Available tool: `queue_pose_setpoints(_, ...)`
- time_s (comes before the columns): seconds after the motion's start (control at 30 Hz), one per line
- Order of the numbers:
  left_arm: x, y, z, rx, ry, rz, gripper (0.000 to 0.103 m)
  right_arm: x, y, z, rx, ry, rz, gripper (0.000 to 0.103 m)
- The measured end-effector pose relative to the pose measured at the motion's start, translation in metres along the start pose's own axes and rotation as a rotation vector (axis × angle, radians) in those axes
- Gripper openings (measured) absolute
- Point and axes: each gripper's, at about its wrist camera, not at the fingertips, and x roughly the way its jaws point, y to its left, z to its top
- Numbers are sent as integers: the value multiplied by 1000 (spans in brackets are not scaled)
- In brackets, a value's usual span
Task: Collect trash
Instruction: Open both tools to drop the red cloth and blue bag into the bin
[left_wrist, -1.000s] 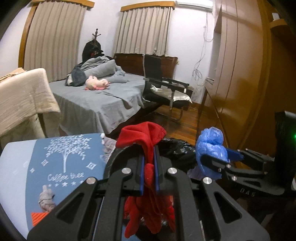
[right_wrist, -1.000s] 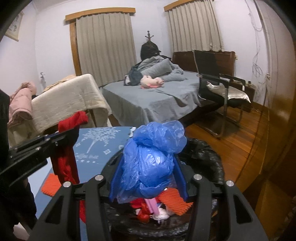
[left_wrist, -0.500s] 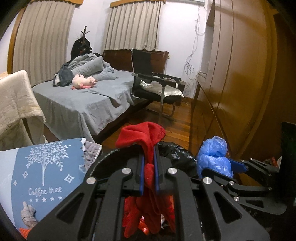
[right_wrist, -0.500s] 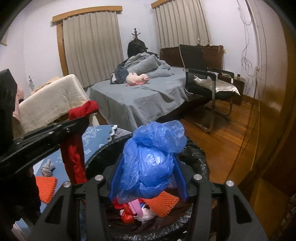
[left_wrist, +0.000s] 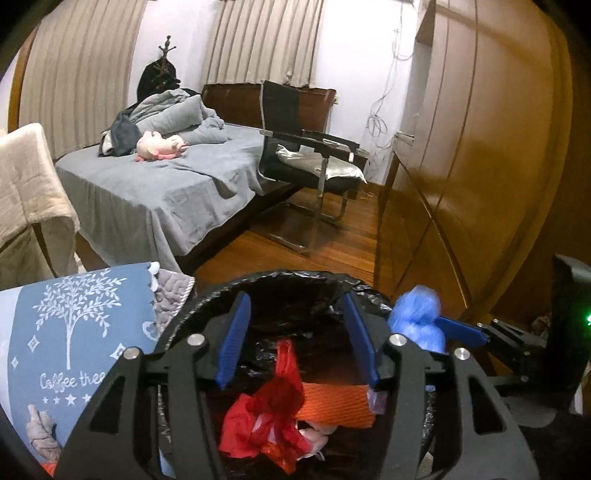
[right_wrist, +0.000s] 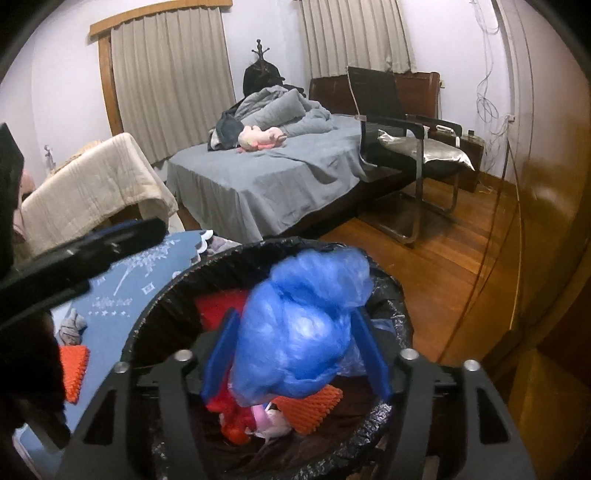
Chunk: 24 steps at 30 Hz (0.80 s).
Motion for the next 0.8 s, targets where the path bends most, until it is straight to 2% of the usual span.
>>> queue_pose_setpoints(0.03,-3,3,0,-4,-4,11,60,1,0,0,-3,0,-1,70)
queue_pose_setpoints(0.1,-10,9,0,-10,-12,33,65,0,2,0,-5,-2,-3,82)
queue_pose_setpoints(0.17,-17,17,-2,-18,-20,57,70,-3,5,0,-6,-14,-12,88)
queue_pose_setpoints(0.3,-37,31,-7,-29,-34,111,83,-8,9,1,-7,-30,-11,97)
queue_pose_setpoints(0.47,-66,52,-17,-55,-49,184,89,-14,23,0,-6,-34,17,97)
queue_pose_setpoints(0.8,-133,95,-47,-106,-74,339,90,-23,78,-8,-62,-36,114,97)
